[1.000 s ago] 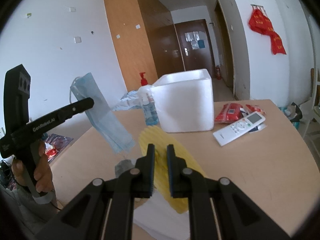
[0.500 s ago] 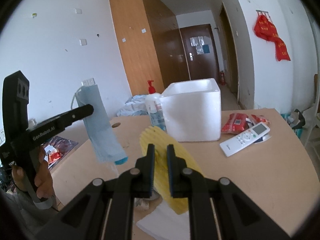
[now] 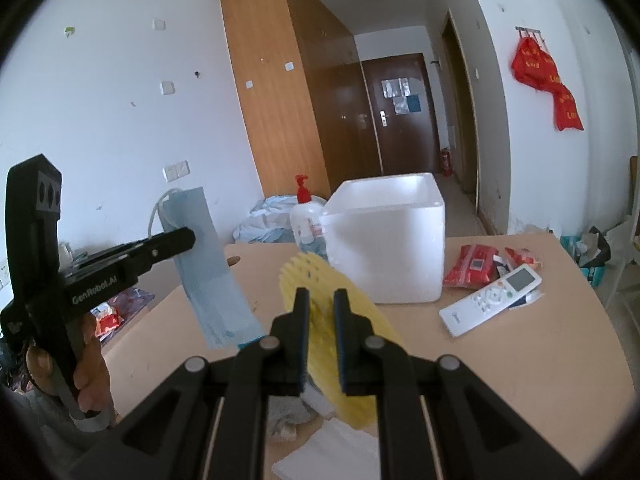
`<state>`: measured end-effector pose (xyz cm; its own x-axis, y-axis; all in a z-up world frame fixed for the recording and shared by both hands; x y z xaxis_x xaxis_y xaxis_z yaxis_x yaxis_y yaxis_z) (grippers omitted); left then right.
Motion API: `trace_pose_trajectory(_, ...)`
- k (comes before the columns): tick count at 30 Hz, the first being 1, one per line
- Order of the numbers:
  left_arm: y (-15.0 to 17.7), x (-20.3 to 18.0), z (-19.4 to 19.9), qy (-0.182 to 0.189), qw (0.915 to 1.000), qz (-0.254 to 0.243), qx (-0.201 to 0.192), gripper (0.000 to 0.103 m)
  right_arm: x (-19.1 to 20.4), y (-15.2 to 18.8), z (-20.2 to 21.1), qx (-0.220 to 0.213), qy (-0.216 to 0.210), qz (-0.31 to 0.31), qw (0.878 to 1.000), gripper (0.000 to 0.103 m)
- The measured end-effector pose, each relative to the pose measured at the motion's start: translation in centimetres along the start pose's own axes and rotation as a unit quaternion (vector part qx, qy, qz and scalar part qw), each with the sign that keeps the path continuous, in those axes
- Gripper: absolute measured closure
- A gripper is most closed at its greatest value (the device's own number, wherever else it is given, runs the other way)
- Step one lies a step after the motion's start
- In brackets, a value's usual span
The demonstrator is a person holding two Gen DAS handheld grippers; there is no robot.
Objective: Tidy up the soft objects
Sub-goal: 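Lift the mask and foam net and carry both over the white foam box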
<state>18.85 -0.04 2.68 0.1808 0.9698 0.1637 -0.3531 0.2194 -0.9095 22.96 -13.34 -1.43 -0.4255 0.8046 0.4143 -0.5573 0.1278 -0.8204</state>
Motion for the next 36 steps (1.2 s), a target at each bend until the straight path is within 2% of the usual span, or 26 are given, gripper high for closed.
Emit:
trace_pose_trajectory(16, -3.1, 0.5, -3.3, 0.011, 0.9998, -0.002, 0.015, 0.096, -0.2, -5.1, -2.0, -0.008, 0.003, 0.005, 1.000, 0.088)
trace_pose_trajectory(36, -8.0, 1.3, -6.3, 0.014, 0.9999, -0.005, 0.002, 0.096, 0.0, -9.8, -3.1, -0.025, 0.012, 0.023, 0.999, 0.088)
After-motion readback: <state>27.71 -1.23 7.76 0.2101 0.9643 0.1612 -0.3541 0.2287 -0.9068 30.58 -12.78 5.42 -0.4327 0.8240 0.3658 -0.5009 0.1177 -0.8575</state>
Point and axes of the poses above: each gripper's, at about its wrist camera, not at the fingertips, and z roughly against the way its jaws point, x to its left, y to its underside, the point moved 9 cm from there along -z, roughly the way its jaws point, and after that the axes turned 14 degrees about -z, right-handed, at the moved point
